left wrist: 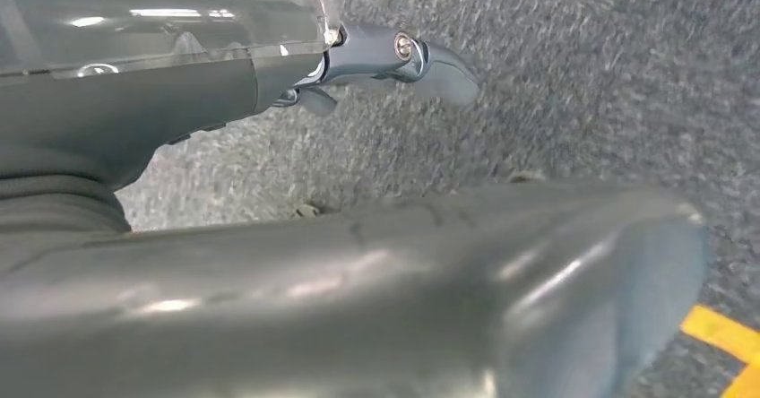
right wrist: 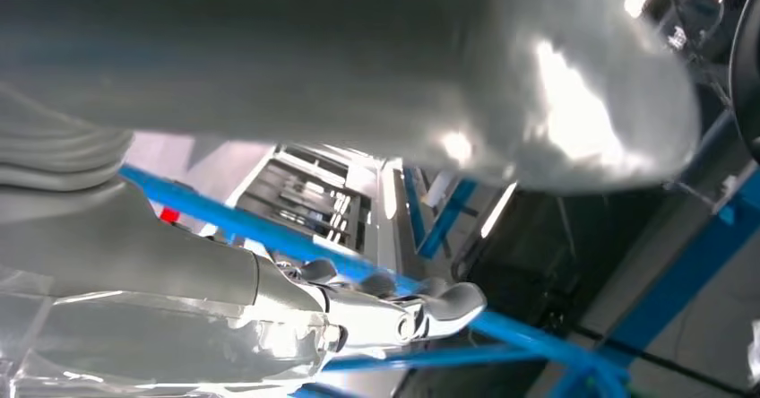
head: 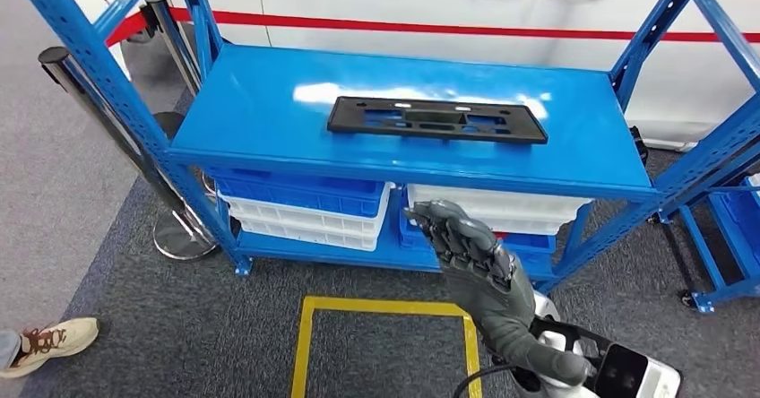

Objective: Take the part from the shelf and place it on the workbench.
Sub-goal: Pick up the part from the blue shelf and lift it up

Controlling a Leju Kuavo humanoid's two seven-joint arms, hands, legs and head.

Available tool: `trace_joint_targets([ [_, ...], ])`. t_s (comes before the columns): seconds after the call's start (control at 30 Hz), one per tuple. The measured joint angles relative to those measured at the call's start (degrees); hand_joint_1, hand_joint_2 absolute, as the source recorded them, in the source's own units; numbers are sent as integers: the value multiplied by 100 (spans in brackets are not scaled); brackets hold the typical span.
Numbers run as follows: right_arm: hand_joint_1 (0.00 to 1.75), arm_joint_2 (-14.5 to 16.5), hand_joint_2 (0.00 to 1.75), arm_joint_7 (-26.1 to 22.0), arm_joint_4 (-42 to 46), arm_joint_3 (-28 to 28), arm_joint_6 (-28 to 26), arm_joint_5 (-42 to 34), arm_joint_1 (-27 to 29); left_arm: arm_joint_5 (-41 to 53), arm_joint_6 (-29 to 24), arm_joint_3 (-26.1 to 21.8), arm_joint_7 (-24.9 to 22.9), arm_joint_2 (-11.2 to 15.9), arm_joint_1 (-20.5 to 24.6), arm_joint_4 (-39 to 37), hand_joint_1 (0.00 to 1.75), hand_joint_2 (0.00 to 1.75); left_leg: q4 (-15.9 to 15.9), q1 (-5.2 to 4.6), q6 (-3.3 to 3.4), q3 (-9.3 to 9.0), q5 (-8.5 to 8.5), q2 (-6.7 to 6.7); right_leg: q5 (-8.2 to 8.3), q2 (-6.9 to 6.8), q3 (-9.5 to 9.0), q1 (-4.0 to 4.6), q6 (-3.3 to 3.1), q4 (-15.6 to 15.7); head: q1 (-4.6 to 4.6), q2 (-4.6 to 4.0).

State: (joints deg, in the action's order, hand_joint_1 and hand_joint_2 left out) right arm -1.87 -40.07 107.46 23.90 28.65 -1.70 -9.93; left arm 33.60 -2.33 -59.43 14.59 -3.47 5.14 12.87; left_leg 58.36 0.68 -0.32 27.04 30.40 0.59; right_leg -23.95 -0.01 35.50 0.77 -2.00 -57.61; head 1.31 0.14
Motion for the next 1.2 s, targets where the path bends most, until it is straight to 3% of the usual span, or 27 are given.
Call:
trace_joint_targets([
  [0.07, 0, 1, 0, -1, -7, 14, -2, 2, -10, 2, -1, 0, 4, 7, 14, 0, 0, 0, 329, -4, -31, 116, 84, -15, -30, -11, -190, -44, -18, 102, 14, 0],
  [0.17, 0, 1, 0, 0, -32, 29, -9, 10, -13, 18, 1, 1, 8, 15, 9, 0, 0, 0, 1347, 11, -71, 802, 462, -20, -151, -19, -354, -59, -24, 132, 29, -1],
  [0.2, 0, 1, 0, 1, -45, 32, -12, 12, -7, 27, 1, 1, 8, 22, -6, 0, 0, 0, 1517, 16, -90, 993, 543, -21, -206, -10, -409, -65, -14, 128, 28, -1],
  [0.23, 0, 1, 0, 1, -56, 34, -16, 12, -3, 36, 1, 0, 8, 31, -21, 0, 0, 0, 1492, 22, -112, 1092, 511, -22, -265, -1, -475, -74, 3, 121, 29, 0],
  [0.27, 0, 1, 0, 1, -67, 38, -20, 11, -1, 43, 0, 0, 8, 40, -30, 0, 0, 0, 1273, 31, -134, 1100, 336, -23, -331, 6, -551, -87, 26, 109, 29, -1],
  [0.33, 0, 1, 0, 1, -85, 48, -23, 6, 1, 53, -1, 0, 7, 55, -47, -1, 0, 0, 595, 51, -163, 1003, -234, -41, -482, 8, -691, -102, 91, 52, 29, -1],
  [0.4, 0, 0, 0, 6, -103, 67, -26, 3, 4, 57, -4, 0, 5, 60, -50, -3, 0, 0, 204, 49, -87, 941, -552, -57, -605, 10, -732, -91, 169, -11, 27, -1],
  [0.5, 0, -1, 0, 8, -115, 94, -55, -3, 3, 64, -13, 0, -5, 61, -50, -4, 0, 0, 150, 43, 77, 898, -565, -39, -658, 14, -731, -85, 264, -87, 26, -1],
  [0.57, 0, -2, 0, 1, -118, 101, -88, -11, -3, 72, -15, 0, -6, 61, -49, -4, 0, 0, 99, 60, 137, 808, -533, -29, -687, 11, -556, -102, 315, -437, 9, 0],
  [0.67, 0, -15, 0, -1, -135, 104, -109, -27, 20, 85, -19, 0, -3, 62, -41, -4, 0, 0, 61, 57, 186, 695, -439, -21, -1010, 8, 133, -128, 388, -1404, -11, 1],
  [0.7, 0, -22, 0, -1, -144, 104, -109, -36, 33, 92, -22, 0, -1, 63, -43, -4, 0, 0, 61, 55, 188, 651, -395, -15, -1082, 8, 325, -133, 396, -1581, -11, 0],
  [0.73, 0, -27, 0, -1, -153, 104, -107, -49, 43, 103, -26, 0, 1, 63, -46, -4, 0, 0, 61, 52, 186, 593, -346, -9, -1043, 8, 434, -136, 393, -1590, -12, 0],
  [0.77, 0, -29, 0, -1, -162, 104, -104, -62, 49, 113, -28, 0, 4, 63, -50, -4, 0, 0, 60, 48, 180, 521, -294, -3, -863, 8, 440, -135, 372, -1406, -12, 0],
  [0.83, 0, -30, 0, -1, -175, 104, -97, -84, 55, 131, -31, 0, 7, 56, -53, -5, 0, 0, 50, 41, 157, 367, -190, 4, -299, 10, 272, -101, 287, -720, -12, -1],
  [0.9, 0, -31, 0, 0, -190, 105, -77, -103, 54, 140, -32, 1, 9, 43, -44, -8, 0, 0, 16, 38, 107, 271, -112, -4, -48, -13, 137, -45, 183, -232, -16, 0],
  [0.97, 0, -31, 0, 0, -204, 106, -26, -140, 52, 156, -33, 2, 16, 37, -45, -9, 0, 0, 1, 25, 36, 197, -100, -34, -66, -12, 82, -20, 105, -91, -32, 0],
  [1.07, 0, -2, 0, -5, -219, 104, 33, -172, 37, 189, -30, 1, 29, 47, -35, -9, 0, 0, 226, 15, -32, 194, -9, -67, -50, 59, -143, -77, 51, 49, -28, 0],
  [1.1, 0, 14, 0, -7, -228, 103, 21, -161, 28, 206, -26, 2, 31, 51, -18, -9, 0, 0, 490, 20, -41, 328, 103, -67, -73, 78, -211, -90, 34, 76, -21, 0],
  [1.2, 0, 42, 0, -2, -277, 100, -69, -95, 22, 250, -19, 4, 28, 54, -2, -9, 0, 0, 1442, 27, -84, 967, 480, -65, -188, 139, -326, -71, -7, 75, -10, -1],
])
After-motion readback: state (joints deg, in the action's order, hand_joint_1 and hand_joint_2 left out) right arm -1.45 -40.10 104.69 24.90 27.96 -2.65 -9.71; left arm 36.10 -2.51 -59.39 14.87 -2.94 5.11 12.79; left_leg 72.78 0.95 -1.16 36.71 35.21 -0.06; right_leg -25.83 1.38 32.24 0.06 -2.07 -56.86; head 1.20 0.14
